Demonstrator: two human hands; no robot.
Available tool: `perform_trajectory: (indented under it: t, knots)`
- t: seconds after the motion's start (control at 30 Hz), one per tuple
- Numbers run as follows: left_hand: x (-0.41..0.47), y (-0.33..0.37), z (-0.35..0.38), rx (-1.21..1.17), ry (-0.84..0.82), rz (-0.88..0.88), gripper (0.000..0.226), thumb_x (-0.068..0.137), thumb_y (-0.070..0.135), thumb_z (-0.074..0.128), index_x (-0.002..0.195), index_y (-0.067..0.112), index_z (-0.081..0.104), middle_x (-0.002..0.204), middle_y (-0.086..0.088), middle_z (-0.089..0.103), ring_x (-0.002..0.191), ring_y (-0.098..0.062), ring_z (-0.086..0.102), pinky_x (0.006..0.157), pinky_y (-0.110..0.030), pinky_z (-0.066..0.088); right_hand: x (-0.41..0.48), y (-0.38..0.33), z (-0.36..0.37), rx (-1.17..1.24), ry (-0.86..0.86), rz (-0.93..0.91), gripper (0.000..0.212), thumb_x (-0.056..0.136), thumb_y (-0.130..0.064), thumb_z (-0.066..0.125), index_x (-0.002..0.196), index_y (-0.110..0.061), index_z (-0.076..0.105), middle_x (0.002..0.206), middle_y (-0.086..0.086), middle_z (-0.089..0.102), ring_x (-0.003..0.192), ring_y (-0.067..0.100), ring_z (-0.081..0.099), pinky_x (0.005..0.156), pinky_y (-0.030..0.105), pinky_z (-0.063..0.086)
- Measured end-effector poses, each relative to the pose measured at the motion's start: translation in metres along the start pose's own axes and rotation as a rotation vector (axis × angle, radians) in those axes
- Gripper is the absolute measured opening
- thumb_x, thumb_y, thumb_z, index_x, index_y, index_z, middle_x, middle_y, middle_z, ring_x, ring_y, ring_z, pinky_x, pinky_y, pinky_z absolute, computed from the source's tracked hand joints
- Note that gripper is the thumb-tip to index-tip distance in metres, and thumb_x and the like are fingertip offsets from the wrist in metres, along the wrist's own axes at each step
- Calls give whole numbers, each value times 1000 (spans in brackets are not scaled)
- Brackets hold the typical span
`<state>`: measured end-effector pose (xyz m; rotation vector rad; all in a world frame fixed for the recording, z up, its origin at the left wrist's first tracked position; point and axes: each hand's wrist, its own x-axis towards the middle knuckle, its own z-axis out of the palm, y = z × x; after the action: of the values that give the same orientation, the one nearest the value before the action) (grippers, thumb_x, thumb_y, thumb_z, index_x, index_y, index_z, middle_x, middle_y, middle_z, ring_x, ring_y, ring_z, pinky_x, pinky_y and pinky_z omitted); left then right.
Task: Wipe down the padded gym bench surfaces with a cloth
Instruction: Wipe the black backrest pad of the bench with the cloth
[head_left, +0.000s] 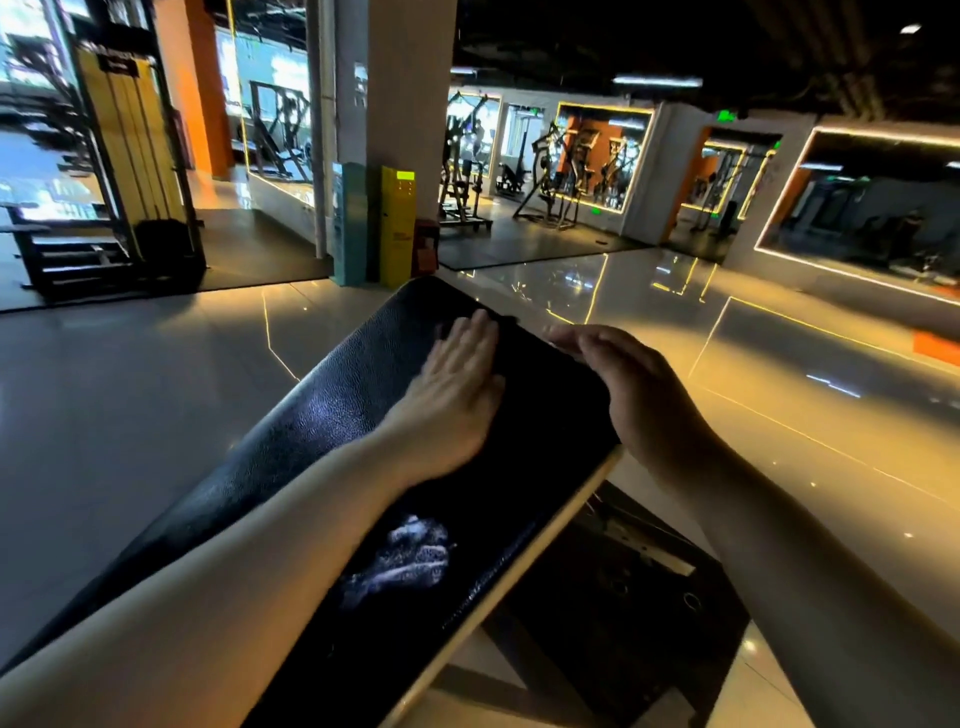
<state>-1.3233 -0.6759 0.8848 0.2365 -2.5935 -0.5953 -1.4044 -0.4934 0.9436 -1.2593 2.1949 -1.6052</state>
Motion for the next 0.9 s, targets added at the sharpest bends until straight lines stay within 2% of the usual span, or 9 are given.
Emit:
perform_trajectory:
  t: [0.13, 0.17, 0.3, 0.4, 0.5, 0.6, 0.67, 0.73, 0.9]
  knots:
    - [-48, 35, 10, 104, 16, 336, 61, 105, 39, 22, 158, 21, -4, 165, 5, -14, 149, -6, -21, 122, -29, -12, -5, 8, 4, 27, 29, -15, 40, 110, -29, 28, 135, -20, 58, 129, -8, 63, 119, -6, 55, 94, 6, 42]
    - [-46, 31, 9, 114, 18, 333, 61, 105, 41, 21, 158, 22, -3, 165, 6, -13, 149, -6, -20, 122, -29, -11, -5, 9, 4, 25, 26, -20, 42, 110, -32, 26, 137, -19, 56, 131, -7, 62, 121, -6, 54, 96, 7, 42]
    - [-19, 35, 8, 52, 11, -5, 63, 105, 41, 18, 158, 21, -8, 164, 3, -19, 148, -11, -24, 124, -38, -7, -2, 13, 9, 36, 9, -18, 56, 103, -52, 26, 142, -21, 52, 139, -6, 58, 127, -3, 52, 112, 25, 40]
    - [-39, 72, 22, 103, 45, 135, 63, 105, 40, 19, 157, 19, -9, 164, 0, -18, 149, -15, -23, 124, -39, -6, -2, 20, 11, -46, 45, -51, 63, 94, -68, 27, 140, -33, 53, 142, -12, 56, 132, 1, 49, 116, 41, 38]
    - [-72, 63, 24, 173, 43, 305, 61, 105, 44, 15, 158, 19, -1, 165, -1, -9, 151, -14, -18, 125, -39, -2, -11, 22, 15, -405, 51, -176, 65, 98, -62, 19, 145, -28, 47, 149, -8, 50, 136, 3, 43, 115, 34, 35]
    - [-61, 27, 16, 97, 17, 167, 61, 104, 44, 15, 158, 22, -1, 166, 3, -10, 150, -8, -18, 125, -38, 0, -16, 21, 22, -808, 83, -331, 66, 101, -56, 18, 145, -16, 48, 151, 0, 49, 140, 11, 40, 115, 27, 28]
    - [-46, 20, 12, 49, 30, 27, 62, 103, 41, 17, 159, 21, -2, 165, 3, -14, 149, -9, -21, 125, -40, 0, -11, 17, 24, -903, 55, -317, 70, 100, -58, 19, 145, -14, 48, 153, 2, 46, 143, 14, 38, 116, 29, 28]
    - [-44, 31, 14, 77, 20, 4, 62, 103, 40, 17, 158, 22, -6, 164, 1, -18, 149, -13, -25, 124, -42, -3, -6, 11, 26, -1004, 25, -296, 77, 97, -63, 15, 144, -13, 50, 155, 2, 45, 144, 17, 37, 118, 36, 29]
    - [-86, 30, 18, 168, 16, 246, 60, 104, 40, 20, 159, 18, 7, 166, -4, -2, 152, -15, -15, 125, -41, 0, 2, -2, 44, -919, -20, -347, 78, 96, -62, 11, 143, -15, 52, 151, 1, 49, 141, 14, 42, 119, 38, 29]
